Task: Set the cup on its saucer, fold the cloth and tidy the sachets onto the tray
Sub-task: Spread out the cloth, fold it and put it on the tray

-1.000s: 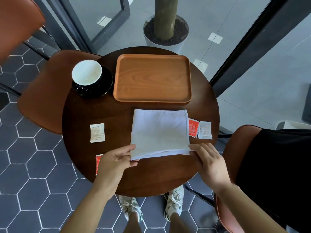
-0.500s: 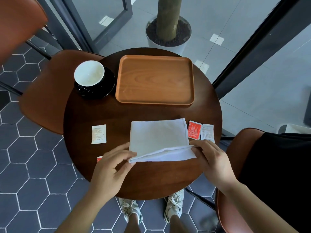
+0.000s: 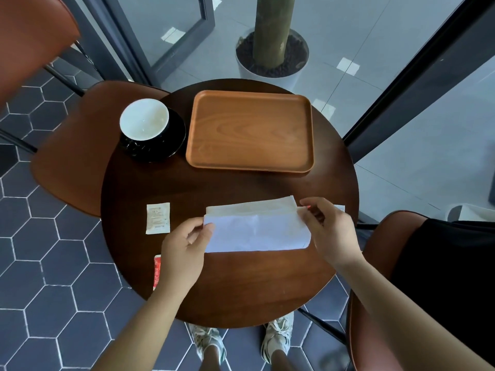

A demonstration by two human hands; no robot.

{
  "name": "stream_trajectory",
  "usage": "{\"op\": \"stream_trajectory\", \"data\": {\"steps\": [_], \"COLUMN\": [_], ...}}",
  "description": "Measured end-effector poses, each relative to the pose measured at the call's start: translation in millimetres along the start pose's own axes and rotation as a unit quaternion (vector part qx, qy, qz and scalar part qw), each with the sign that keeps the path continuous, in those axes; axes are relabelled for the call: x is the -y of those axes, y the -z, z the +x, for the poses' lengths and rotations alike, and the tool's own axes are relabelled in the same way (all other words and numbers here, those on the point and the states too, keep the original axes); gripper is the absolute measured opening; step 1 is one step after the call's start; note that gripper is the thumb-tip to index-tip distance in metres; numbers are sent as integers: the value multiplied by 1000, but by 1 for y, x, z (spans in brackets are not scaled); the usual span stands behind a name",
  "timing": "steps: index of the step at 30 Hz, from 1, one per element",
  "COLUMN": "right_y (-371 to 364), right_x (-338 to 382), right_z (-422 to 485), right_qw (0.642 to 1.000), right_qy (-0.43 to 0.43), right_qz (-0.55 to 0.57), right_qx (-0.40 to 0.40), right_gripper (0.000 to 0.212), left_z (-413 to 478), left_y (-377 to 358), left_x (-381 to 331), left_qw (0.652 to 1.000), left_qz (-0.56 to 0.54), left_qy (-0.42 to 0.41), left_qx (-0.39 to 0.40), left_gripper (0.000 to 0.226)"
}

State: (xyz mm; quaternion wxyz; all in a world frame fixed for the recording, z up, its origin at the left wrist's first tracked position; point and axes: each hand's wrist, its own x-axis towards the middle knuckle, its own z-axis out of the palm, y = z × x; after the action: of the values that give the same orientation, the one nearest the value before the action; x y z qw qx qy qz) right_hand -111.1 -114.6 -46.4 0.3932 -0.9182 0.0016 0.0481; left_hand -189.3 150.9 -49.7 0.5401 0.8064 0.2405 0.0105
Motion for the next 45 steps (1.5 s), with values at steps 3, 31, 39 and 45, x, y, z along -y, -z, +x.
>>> {"op": "stream_trajectory", "data": {"steps": [3,31,39,45], "right_y": [-7,-42,-73,-73], "right_x": [4,2,-6,-12], "right_z": [19,12,1,2], "right_qw": [1000,956,900,890], "right_qy": [4,212,209,200], "right_qz": [-8,-196,-362,-386], "right_qx": [14,-49,122,137], "right_gripper": [15,36,68,78], "left_z": [9,13,25,25], "left_y": [-6,-41,-48,-48], "left_x": [-2,13,44,46], "left_qw": [999,872,826,832], "left_qz": [-14,412,521,510], "left_qy": [36,-263,-196,-196], "left_qx": [-29,18,92,97], "left_gripper": [17,51,75,76]}}
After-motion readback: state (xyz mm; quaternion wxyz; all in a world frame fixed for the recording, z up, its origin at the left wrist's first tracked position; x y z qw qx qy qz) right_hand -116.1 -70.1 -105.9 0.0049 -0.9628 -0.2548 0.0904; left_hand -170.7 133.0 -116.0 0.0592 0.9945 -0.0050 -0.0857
